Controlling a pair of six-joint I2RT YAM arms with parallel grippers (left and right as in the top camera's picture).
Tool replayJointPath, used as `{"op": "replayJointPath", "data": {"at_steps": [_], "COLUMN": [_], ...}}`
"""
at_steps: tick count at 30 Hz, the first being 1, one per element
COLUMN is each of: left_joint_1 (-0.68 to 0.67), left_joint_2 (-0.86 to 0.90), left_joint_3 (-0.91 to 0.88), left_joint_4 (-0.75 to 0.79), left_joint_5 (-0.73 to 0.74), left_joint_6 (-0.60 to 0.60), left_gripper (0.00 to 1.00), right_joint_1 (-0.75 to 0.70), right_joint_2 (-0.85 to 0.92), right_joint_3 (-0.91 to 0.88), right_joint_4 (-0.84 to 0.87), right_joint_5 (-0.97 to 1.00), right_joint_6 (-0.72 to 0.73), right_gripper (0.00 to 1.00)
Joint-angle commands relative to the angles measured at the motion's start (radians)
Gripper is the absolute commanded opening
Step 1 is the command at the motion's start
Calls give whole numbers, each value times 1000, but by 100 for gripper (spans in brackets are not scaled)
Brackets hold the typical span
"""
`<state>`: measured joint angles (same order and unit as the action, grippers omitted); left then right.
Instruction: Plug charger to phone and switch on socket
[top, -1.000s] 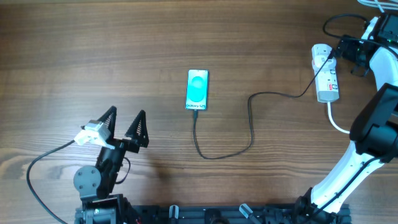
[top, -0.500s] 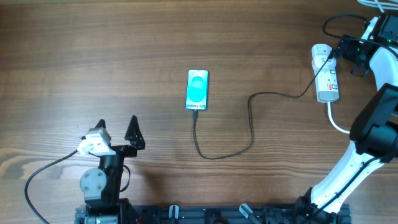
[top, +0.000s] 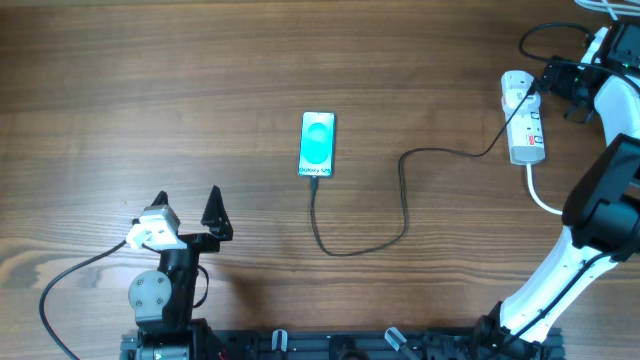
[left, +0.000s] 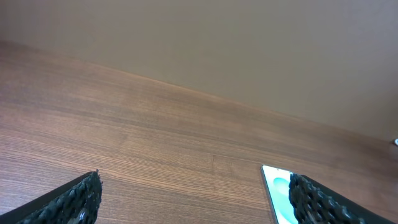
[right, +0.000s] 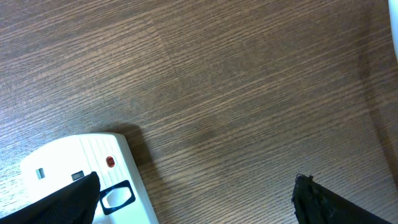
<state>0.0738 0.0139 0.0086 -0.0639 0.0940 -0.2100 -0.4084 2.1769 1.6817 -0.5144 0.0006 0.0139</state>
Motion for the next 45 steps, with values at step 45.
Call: {"op": "replayJointPath", "data": {"at_steps": [45], "left_joint_1": [-4], "left_joint_2": [-11], "left_joint_3": [-3], "left_joint_4": [-8], "left_joint_5": [-10], "left_joint_6": [23], "left_gripper": [100], "right_joint_1": [2], "right_joint_2": [-469], "right_joint_3": [14], "right_joint_4": [-3], "right_joint_5": [-16], "right_joint_6": [13], "right_gripper": [100]}}
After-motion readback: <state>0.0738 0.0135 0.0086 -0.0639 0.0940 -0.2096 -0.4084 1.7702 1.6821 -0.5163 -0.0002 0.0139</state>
